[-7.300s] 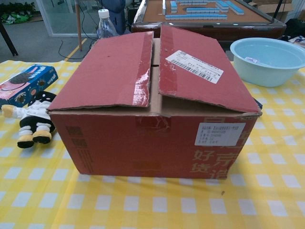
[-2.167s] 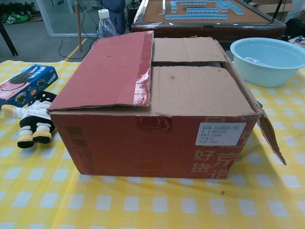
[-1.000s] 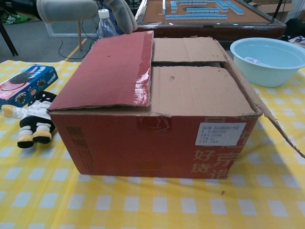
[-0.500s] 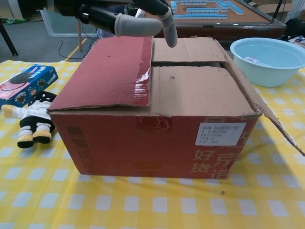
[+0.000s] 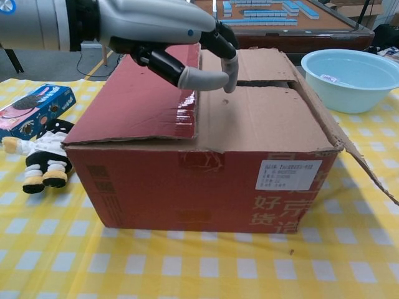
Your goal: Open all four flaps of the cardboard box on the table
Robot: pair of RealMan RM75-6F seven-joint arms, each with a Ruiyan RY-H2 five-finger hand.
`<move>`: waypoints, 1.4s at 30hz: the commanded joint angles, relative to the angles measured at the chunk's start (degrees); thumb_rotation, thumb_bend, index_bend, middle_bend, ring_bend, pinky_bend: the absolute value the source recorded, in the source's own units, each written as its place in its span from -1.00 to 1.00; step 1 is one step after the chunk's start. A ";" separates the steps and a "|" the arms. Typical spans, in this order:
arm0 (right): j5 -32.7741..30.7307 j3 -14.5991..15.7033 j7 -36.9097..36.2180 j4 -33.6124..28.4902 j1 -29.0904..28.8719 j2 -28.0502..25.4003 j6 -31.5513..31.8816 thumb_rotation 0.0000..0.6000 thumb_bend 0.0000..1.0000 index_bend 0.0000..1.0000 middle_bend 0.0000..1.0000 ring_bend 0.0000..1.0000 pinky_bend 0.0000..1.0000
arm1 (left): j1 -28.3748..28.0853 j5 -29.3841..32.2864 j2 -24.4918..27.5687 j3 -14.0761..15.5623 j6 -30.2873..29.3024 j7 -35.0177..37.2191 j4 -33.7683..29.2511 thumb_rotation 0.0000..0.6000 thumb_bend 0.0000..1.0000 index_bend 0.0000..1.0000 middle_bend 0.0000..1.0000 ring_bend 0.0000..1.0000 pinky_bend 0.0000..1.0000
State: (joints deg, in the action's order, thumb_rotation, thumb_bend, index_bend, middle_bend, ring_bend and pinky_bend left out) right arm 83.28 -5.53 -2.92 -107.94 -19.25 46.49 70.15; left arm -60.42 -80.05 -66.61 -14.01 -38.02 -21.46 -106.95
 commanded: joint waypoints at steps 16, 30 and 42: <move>0.01 -0.18 -2.08 1.68 0.39 0.58 -0.46 1.00 0.70 -0.41 -0.43 -0.67 -0.64 | -2.51 7.34 -0.63 3.54 -2.85 -13.03 -0.19 -0.72 -0.12 -0.02 -0.22 -0.79 -1.00; 0.11 -0.73 -2.31 1.75 1.13 0.38 0.92 1.00 0.71 -0.41 -0.43 -0.67 -0.64 | -3.78 15.24 4.46 4.85 -4.21 -17.58 -5.26 -0.73 -0.12 0.07 -0.12 -0.76 -1.00; -0.30 -1.95 -3.01 1.73 0.82 -0.06 1.32 1.00 0.71 -0.41 -0.43 -0.67 -0.64 | -5.37 22.15 14.90 4.15 -5.89 -19.14 -14.40 -0.72 -0.12 0.07 -0.12 -0.76 -1.00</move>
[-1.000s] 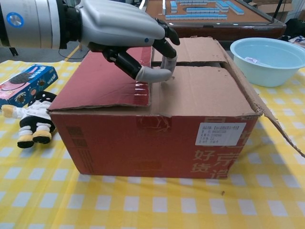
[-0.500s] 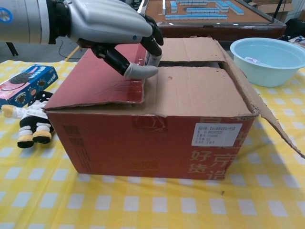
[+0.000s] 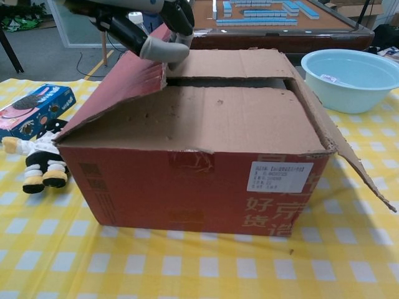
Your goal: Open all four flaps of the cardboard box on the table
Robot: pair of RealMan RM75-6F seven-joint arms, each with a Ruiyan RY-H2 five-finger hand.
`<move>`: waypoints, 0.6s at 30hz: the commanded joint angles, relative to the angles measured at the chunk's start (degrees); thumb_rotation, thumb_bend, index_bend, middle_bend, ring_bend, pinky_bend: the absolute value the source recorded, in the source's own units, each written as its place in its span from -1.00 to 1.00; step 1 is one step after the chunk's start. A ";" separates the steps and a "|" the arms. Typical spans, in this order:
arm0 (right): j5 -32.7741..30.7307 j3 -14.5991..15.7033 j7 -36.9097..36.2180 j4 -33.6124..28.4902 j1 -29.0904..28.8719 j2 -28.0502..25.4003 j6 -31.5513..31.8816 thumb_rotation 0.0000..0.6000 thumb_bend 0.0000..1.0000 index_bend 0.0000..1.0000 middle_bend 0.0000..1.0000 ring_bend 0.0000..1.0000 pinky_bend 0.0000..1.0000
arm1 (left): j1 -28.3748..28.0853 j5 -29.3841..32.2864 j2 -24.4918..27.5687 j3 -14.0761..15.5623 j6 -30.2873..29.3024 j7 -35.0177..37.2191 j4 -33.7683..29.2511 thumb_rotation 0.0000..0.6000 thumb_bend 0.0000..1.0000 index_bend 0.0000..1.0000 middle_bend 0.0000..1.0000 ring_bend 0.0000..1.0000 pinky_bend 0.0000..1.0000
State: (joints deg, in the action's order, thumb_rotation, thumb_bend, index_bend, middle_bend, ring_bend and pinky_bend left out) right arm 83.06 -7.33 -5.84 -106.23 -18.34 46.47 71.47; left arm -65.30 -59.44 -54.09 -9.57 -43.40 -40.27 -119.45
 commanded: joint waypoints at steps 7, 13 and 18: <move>-0.03 -0.86 -0.60 0.47 -0.39 0.14 0.34 1.00 0.71 -0.41 -0.43 -0.67 -0.64 | -0.89 3.49 7.13 -0.15 -1.09 -0.60 -4.06 -0.71 -0.12 0.07 -0.12 -0.76 -1.00; -0.26 -1.25 -0.78 0.49 -0.61 0.17 0.27 1.00 0.71 -0.41 -0.43 -0.67 -0.64 | -0.34 3.59 9.89 -0.11 -1.74 0.24 -4.45 -0.72 -0.12 0.07 -0.12 -0.76 -1.00; -0.30 -1.61 -1.21 0.73 -0.91 0.38 0.19 1.00 0.71 -0.41 -0.43 -0.67 -0.64 | 1.13 2.78 12.28 0.30 -2.29 1.53 -3.87 -0.72 -0.12 0.07 -0.12 -0.76 -1.00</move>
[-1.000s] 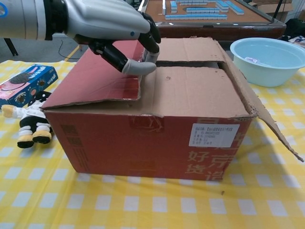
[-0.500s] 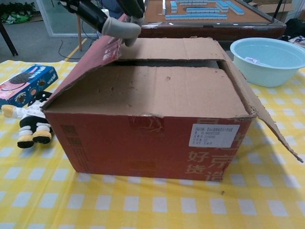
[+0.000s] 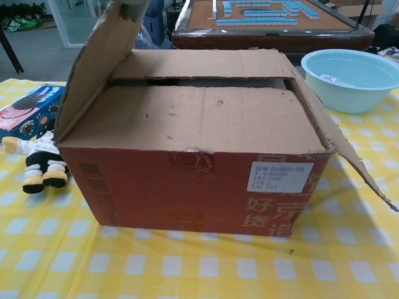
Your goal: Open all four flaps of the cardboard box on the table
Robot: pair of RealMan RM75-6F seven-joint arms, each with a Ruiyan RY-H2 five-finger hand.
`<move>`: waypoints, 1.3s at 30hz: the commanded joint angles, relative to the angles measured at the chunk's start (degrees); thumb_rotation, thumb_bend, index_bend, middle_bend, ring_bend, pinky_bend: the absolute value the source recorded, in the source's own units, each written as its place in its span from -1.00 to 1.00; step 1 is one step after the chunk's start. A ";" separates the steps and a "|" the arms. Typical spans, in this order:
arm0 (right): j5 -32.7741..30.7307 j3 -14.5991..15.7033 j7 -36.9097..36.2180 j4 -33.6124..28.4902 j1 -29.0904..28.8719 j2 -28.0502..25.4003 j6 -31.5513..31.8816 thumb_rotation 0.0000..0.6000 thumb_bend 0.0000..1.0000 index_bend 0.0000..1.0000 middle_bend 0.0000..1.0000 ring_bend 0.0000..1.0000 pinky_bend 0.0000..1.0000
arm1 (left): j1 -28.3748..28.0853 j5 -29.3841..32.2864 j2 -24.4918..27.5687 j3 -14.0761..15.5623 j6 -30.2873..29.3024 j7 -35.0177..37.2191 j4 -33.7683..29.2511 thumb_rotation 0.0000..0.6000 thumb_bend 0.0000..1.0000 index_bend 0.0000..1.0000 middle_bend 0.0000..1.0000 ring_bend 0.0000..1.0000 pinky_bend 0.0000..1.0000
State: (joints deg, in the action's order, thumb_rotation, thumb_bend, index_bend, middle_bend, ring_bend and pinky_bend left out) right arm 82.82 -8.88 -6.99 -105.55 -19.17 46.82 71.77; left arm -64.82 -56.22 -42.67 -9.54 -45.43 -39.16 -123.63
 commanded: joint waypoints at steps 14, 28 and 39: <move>-0.09 -0.46 -0.73 0.72 -1.18 0.66 -1.49 1.00 0.71 -0.41 -0.44 -0.67 -0.64 | 6.19 -5.26 6.45 1.48 -1.21 3.96 2.23 -0.72 -0.12 0.07 -0.12 -0.76 -1.00; -0.14 -0.41 -0.66 0.71 -1.30 0.66 -1.75 1.00 0.71 -0.41 -0.44 -0.67 -0.64 | 9.54 -4.28 7.32 2.54 -1.93 2.16 3.16 -0.73 -0.12 0.03 -0.12 -0.76 -1.00; 1.74 0.12 0.83 -0.91 -3.11 0.57 -4.47 1.00 0.69 -0.41 -0.45 -0.67 -0.64 | 14.90 1.23 1.21 0.88 -10.13 10.00 3.81 -0.68 -0.12 -0.29 -0.27 -0.76 -1.00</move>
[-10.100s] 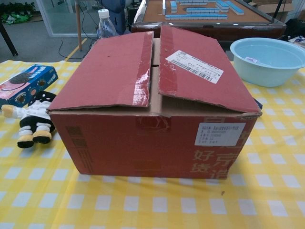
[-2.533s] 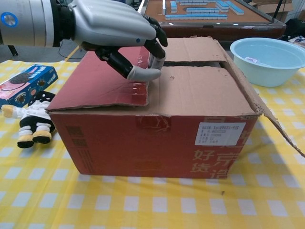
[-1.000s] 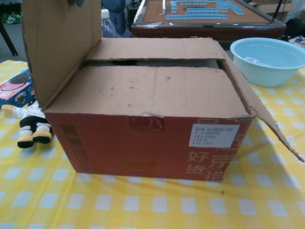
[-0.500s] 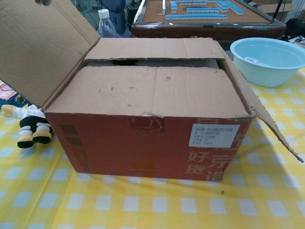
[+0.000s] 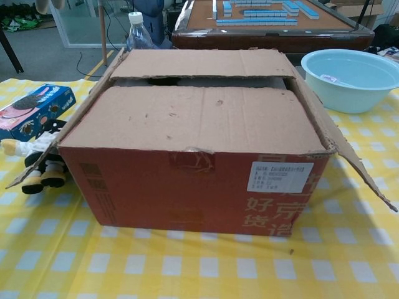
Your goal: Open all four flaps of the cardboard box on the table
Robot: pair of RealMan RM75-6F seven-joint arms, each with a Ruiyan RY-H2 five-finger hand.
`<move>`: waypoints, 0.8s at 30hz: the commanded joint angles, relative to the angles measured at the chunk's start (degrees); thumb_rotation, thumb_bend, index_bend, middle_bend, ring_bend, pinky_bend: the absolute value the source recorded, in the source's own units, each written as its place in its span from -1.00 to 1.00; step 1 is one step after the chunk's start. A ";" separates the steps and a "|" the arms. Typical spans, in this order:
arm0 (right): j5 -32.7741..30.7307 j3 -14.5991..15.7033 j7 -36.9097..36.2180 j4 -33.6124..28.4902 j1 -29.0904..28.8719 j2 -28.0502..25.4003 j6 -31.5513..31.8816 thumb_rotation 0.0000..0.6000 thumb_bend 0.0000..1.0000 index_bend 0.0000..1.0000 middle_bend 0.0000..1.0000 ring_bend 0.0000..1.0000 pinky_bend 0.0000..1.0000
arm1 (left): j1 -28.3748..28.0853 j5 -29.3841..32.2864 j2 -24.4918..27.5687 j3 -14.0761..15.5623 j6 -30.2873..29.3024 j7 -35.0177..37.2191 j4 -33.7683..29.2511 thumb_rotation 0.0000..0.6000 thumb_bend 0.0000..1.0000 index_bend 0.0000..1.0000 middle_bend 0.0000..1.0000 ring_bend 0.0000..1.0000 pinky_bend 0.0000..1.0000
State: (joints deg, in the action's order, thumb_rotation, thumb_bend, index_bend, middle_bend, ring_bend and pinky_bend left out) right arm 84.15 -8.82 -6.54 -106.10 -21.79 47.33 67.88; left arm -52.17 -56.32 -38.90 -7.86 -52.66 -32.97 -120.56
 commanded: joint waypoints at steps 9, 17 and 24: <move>1.39 0.62 3.36 -1.29 -2.42 0.88 -3.32 1.00 0.51 -0.44 -0.47 -0.67 -0.64 | 10.34 -0.78 -8.30 0.09 -13.36 9.80 4.58 -0.57 -0.13 -0.37 -0.38 -0.78 -1.00; -0.53 -0.20 6.43 -2.01 -4.37 1.89 -5.27 1.00 0.13 -0.57 -0.56 -0.67 -0.64 | 18.08 -4.80 -10.75 3.11 -19.91 12.86 7.04 -0.40 -0.13 -0.38 -0.44 -0.79 -1.00; -4.25 -1.91 10.26 -2.65 -7.61 4.19 -8.18 1.00 0.05 -0.70 -0.65 -0.69 -0.64 | 25.25 -10.85 -13.24 5.49 -26.51 17.11 10.33 -0.28 -0.13 -0.38 -0.49 -0.80 -1.00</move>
State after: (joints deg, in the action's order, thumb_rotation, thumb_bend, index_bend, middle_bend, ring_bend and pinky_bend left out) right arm 80.50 -10.32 3.17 -108.65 -28.82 50.97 60.25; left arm -28.80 -64.82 -50.95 -3.36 -76.90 -17.41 -111.60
